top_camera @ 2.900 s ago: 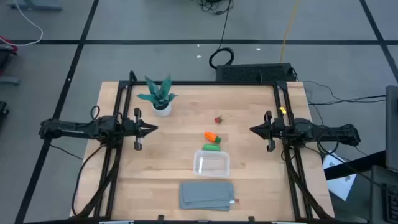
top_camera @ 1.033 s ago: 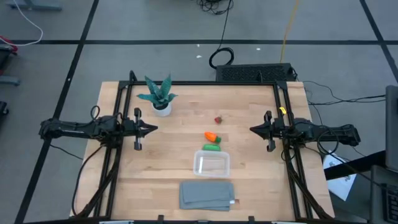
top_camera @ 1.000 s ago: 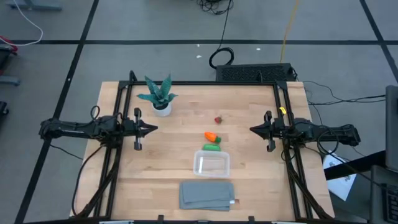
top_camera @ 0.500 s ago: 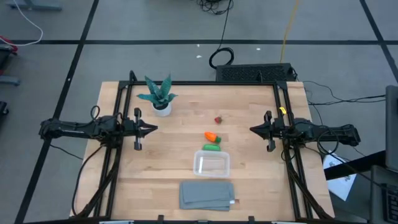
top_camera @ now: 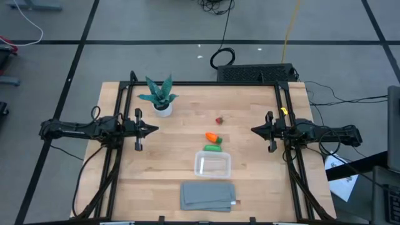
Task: Pick and placing Produce into tupperware
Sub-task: Put the carrot into the transparent bin
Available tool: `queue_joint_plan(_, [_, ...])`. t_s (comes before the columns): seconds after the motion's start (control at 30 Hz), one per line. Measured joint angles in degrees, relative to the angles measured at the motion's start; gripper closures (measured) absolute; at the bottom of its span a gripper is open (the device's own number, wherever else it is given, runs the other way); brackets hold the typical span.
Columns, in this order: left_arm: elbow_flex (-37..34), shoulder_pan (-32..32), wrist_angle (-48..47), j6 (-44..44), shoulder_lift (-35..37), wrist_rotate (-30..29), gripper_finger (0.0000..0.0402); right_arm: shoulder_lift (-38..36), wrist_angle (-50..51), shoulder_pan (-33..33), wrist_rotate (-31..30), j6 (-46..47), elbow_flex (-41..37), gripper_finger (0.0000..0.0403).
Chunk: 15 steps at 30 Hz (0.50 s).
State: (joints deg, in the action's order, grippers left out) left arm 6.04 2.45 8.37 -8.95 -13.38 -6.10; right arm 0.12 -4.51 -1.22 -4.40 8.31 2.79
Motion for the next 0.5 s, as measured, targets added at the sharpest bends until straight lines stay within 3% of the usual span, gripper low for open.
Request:
queue_joint_plan(0.23, [0.00,0.00,0.02,-0.01,0.01,0.01,0.0374,0.00,0.02,0.00,0.00,0.00,0.02,0.0403])
queue_joint_plan(0.5, [0.01,-0.02,0.00,0.00,0.01,0.00,0.0390,0.00,0.02,-0.02,-0.01,0.00,0.00,0.0403])
